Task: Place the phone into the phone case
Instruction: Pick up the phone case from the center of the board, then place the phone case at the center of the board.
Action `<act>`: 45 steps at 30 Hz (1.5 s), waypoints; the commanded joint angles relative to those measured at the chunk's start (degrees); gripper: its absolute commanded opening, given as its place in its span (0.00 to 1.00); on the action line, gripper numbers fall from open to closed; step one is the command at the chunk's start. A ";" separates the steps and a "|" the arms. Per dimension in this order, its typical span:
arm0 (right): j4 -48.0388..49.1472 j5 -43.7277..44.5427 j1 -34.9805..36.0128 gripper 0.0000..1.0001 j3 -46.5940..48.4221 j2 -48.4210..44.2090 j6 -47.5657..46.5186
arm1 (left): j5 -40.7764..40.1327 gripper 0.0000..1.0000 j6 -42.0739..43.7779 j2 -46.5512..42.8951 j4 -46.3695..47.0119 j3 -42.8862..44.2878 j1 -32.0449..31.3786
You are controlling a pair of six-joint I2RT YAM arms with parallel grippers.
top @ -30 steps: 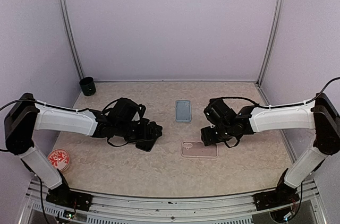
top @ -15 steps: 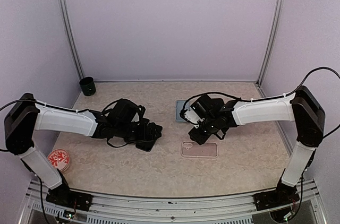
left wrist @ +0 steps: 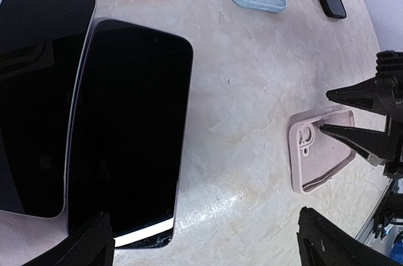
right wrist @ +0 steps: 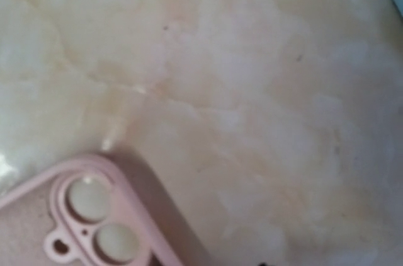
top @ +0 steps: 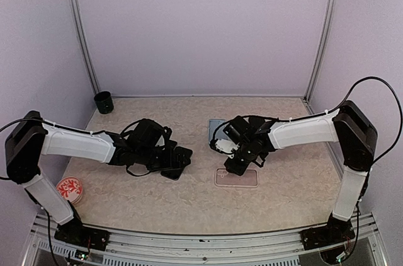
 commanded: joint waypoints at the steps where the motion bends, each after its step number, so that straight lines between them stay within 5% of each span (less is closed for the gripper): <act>1: -1.43 -2.55 -1.40 0.38 1.29 1.05 -0.71 | 0.32 0.99 -0.03 -0.93 1.45 -0.81 0.34; 9: -1.45 -3.04 -1.93 0.33 0.00 1.78 -0.25 | 0.51 0.99 0.06 -0.58 1.60 -0.64 0.34; 17: -1.77 -7.63 -3.09 0.00 0.35 2.57 0.48 | 0.57 0.99 0.06 -0.23 1.68 -0.52 0.34; 24: -1.30 -6.99 -3.56 0.00 -0.05 -0.04 2.63 | 0.65 0.99 0.04 -0.31 1.88 -0.60 0.34; 34: -3.28 0.36 -3.85 0.00 2.41 -2.76 20.58 | 0.88 0.99 0.85 -3.06 1.03 2.30 -0.89; 45: 6.04 -11.66 -6.51 0.00 -3.03 -7.60 37.03 | 0.88 0.99 0.85 -3.20 1.57 2.19 -2.12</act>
